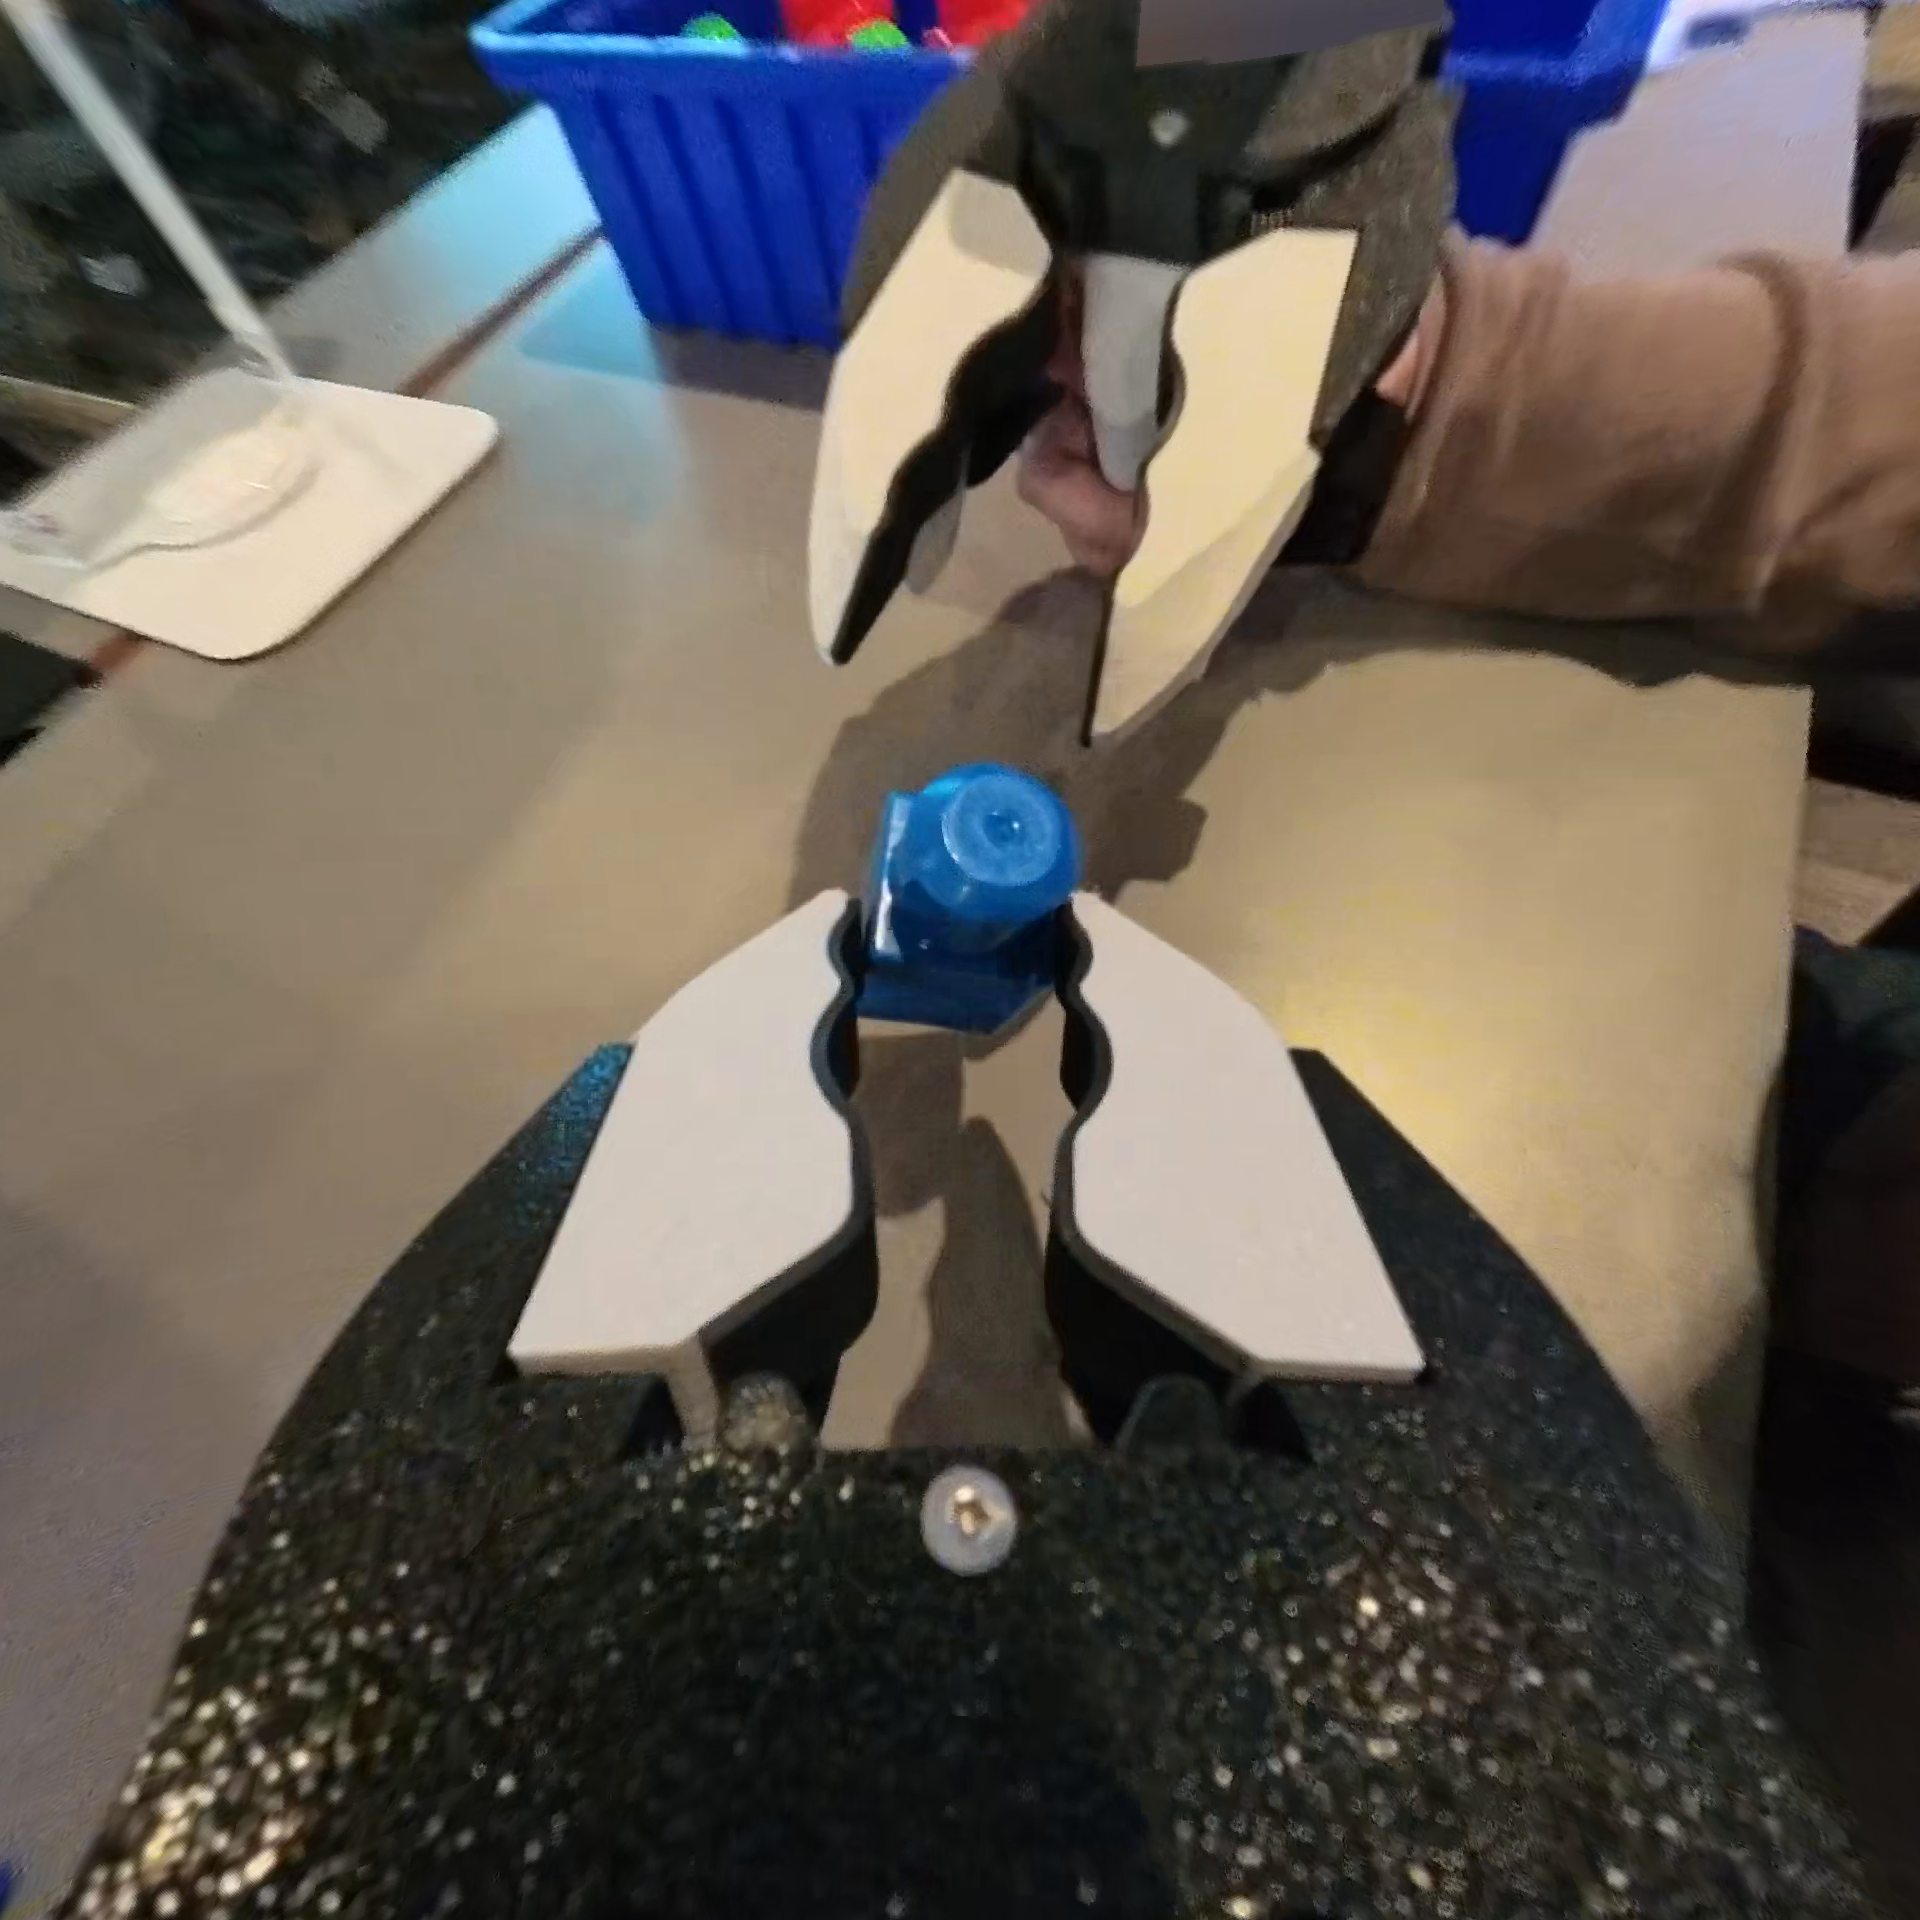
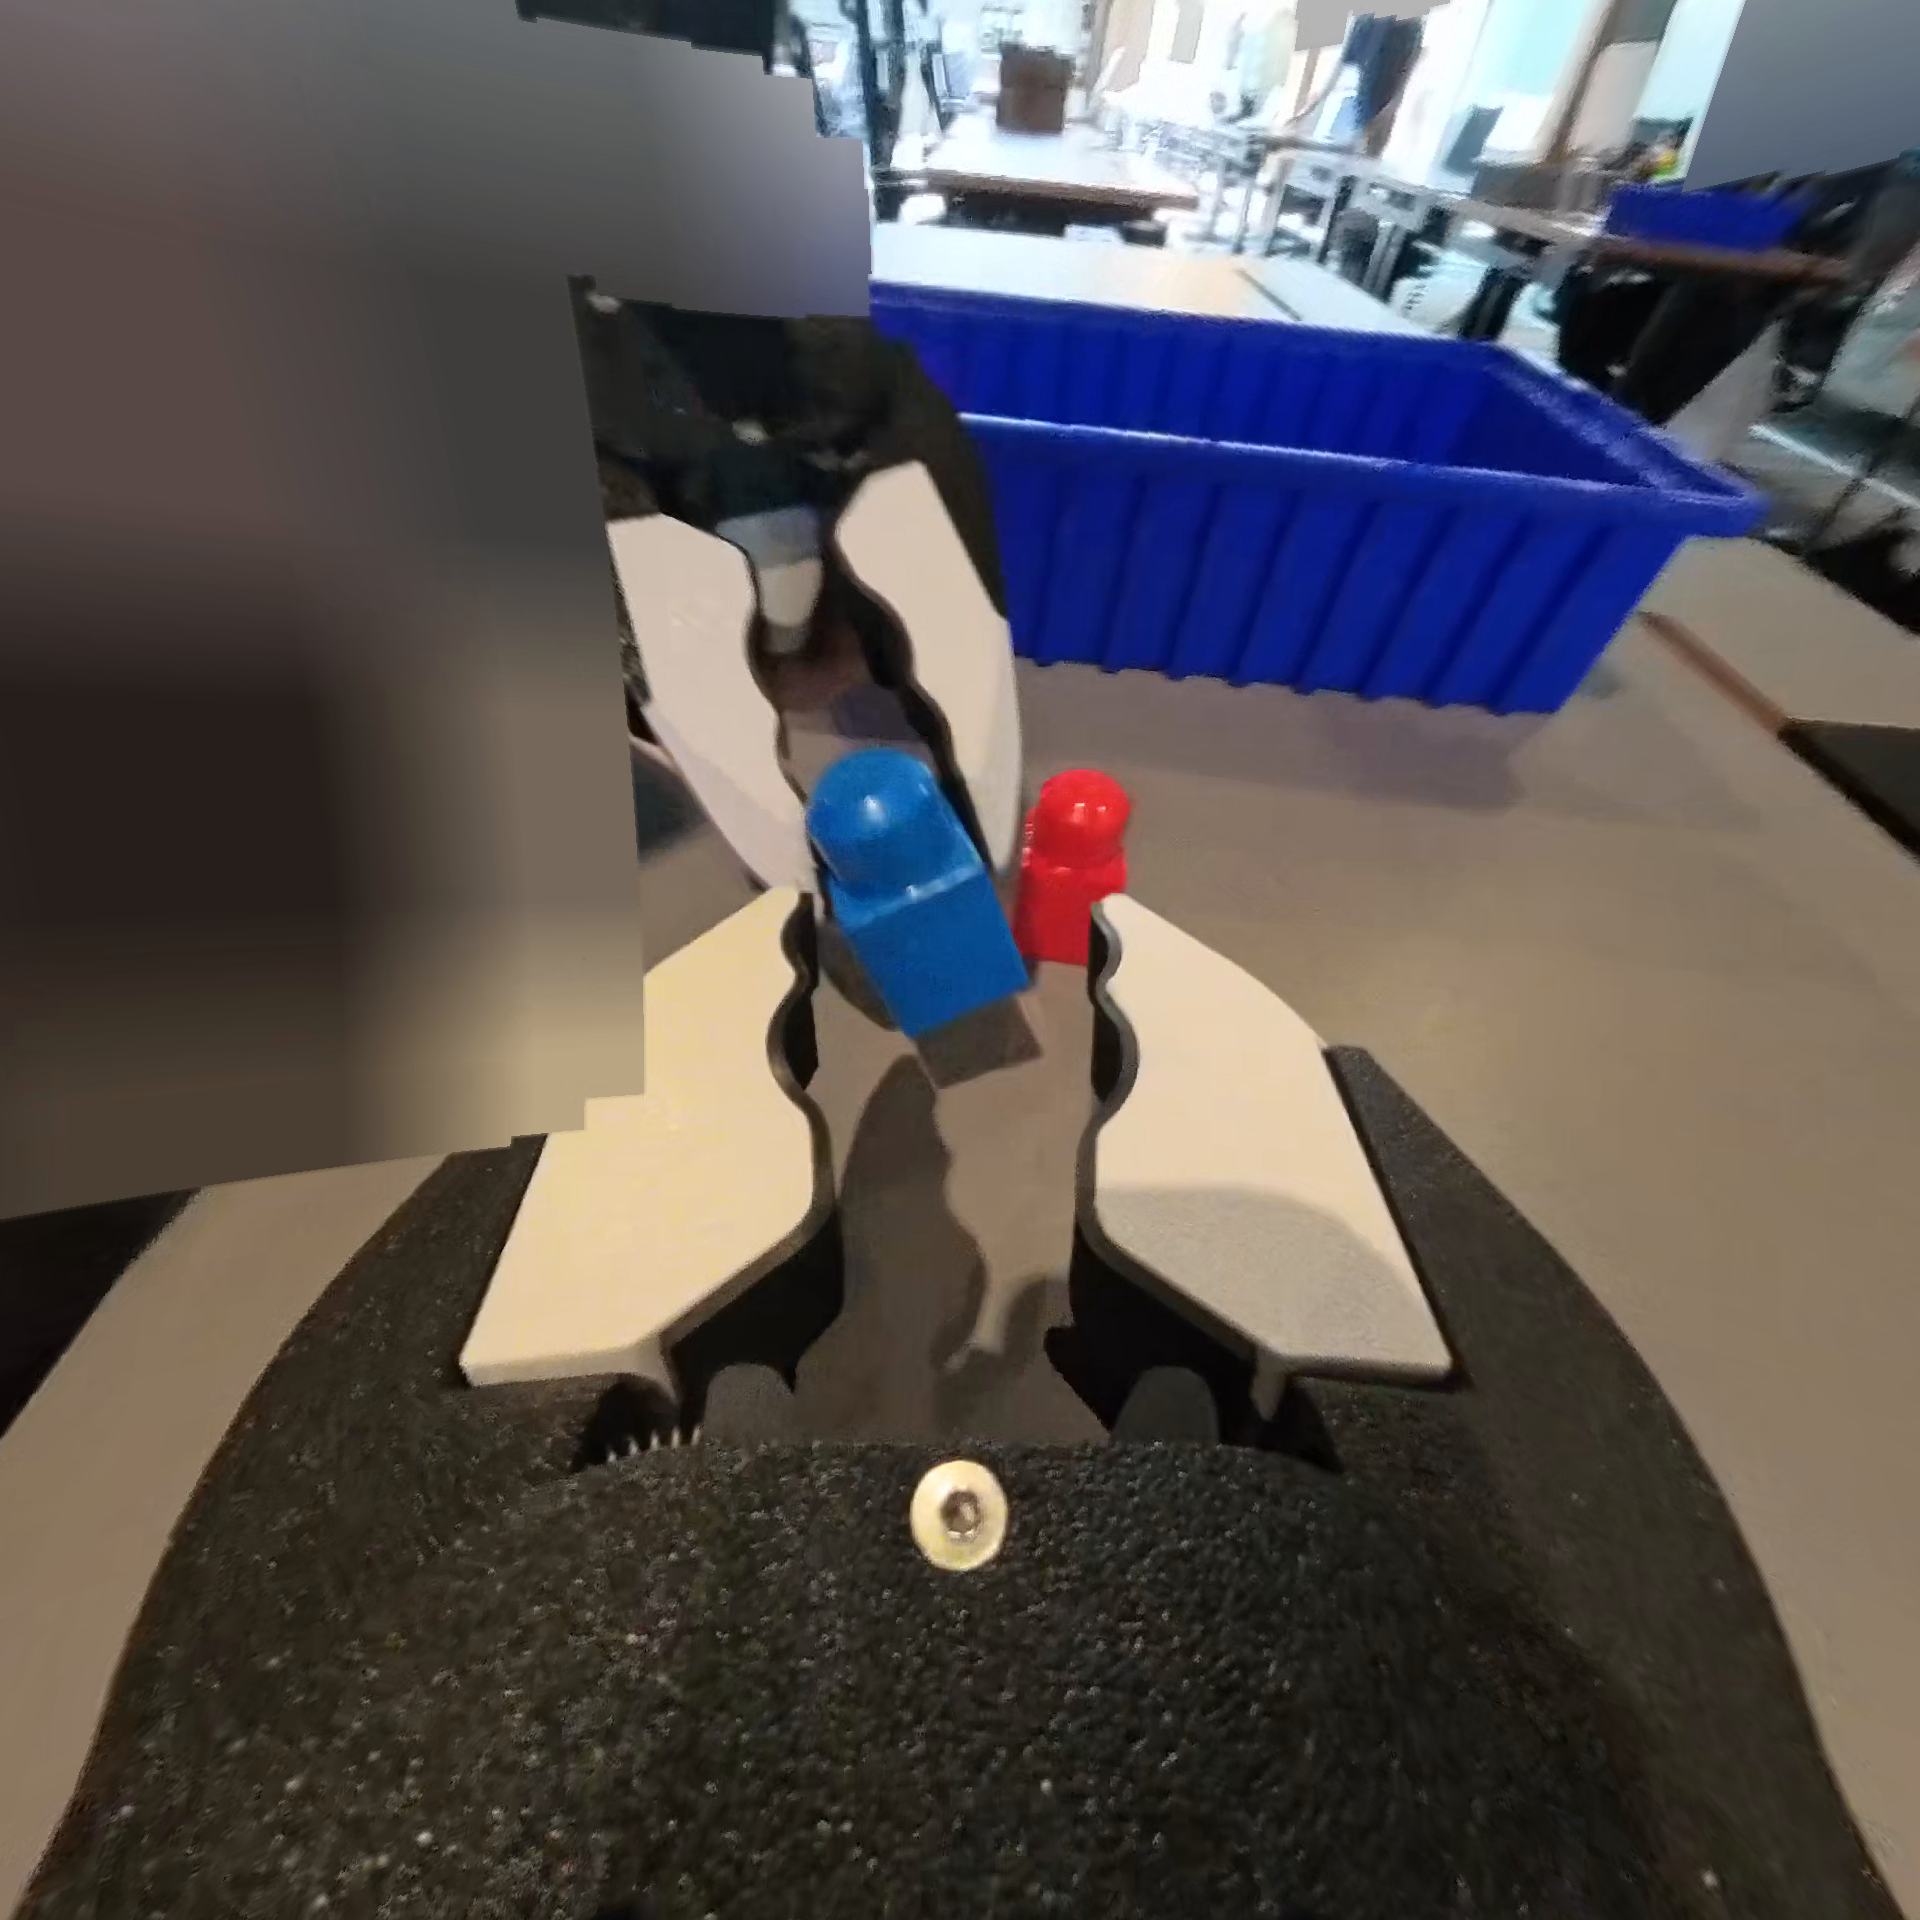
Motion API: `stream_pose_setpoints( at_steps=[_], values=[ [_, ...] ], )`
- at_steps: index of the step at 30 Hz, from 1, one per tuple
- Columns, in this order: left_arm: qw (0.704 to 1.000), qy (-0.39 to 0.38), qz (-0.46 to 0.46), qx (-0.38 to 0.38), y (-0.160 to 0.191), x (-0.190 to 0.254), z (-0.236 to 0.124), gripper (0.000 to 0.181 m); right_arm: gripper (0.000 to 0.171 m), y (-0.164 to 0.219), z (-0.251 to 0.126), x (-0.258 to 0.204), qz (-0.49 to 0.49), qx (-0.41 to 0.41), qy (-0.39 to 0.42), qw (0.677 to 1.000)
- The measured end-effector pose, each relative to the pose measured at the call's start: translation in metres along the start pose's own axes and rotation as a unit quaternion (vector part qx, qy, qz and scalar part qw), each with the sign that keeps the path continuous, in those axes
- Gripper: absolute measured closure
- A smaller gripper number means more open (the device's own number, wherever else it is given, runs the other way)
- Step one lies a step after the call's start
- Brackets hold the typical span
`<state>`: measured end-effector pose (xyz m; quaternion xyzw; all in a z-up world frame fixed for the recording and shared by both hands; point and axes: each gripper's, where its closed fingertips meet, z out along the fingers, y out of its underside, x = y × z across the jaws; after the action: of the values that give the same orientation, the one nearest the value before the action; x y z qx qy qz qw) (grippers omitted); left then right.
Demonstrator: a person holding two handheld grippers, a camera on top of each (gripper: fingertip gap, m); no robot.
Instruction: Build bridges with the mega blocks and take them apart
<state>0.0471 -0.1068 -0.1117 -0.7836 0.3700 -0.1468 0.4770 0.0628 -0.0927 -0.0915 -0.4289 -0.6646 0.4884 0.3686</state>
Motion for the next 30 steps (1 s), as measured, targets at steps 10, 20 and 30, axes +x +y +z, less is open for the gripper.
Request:
stream_pose_setpoints(
  at_steps=[10, 20, 30],
  values=[
    [0.994, 0.110, -0.015, 0.017, -0.009, 0.025, 0.018, 0.146, 0.120, 0.020, 0.011, -0.025, -0.057, -0.065, -0.050, 0.995],
    [0.995, -0.044, 0.021, -0.087, 0.036, -0.049, -0.019, 0.103, 0.136, 0.048, 0.018, 0.017, 0.023, -0.118, 0.052, 0.991],
    [0.985, -0.007, -0.034, -0.169, 0.082, -0.056, -0.011, 0.127, 0.131, 0.072, 0.021, 0.024, 0.029, -0.182, 0.058, 0.981]
  ],
)
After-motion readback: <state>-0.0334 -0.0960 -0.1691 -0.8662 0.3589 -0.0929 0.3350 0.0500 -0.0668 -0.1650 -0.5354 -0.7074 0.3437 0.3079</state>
